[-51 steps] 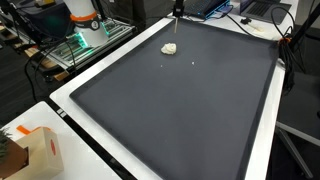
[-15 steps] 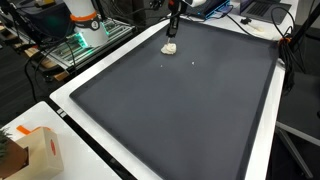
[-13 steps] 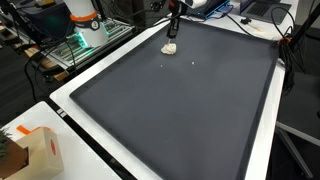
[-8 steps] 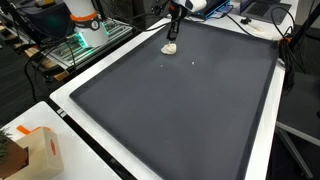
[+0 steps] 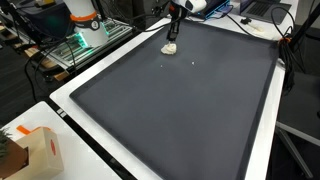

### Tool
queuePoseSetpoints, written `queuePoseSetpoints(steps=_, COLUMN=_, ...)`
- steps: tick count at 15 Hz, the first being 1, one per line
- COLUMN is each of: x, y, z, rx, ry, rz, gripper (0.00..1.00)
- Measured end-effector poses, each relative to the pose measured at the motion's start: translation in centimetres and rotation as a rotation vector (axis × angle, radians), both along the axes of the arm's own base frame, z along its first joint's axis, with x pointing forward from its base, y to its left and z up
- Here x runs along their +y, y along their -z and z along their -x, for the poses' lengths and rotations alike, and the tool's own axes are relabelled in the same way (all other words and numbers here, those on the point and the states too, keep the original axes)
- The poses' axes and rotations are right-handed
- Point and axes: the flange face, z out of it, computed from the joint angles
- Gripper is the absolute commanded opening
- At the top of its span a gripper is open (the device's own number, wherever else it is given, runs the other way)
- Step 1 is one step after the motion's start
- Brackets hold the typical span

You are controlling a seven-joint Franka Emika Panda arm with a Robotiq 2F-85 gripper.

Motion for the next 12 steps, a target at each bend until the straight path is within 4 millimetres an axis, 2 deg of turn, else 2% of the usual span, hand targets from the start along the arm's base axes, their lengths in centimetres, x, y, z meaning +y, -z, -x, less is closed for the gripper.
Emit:
queuePoseSetpoints(steps=6, x=0.1, y=-0.8, z=0.0, rx=-0.011, ry=-0.004, rz=-0.001, gripper=0.03)
queuePoseSetpoints(steps=9, x=0.3, y=-2.6, z=0.0, rx=-0.031, ry=-0.021, rz=-0.004, gripper=0.03)
queuePoseSetpoints(steps=12, x=0.5, y=-5.1, z=0.2, rx=-0.055, ry=-0.040, rz=-0.006, gripper=0.03)
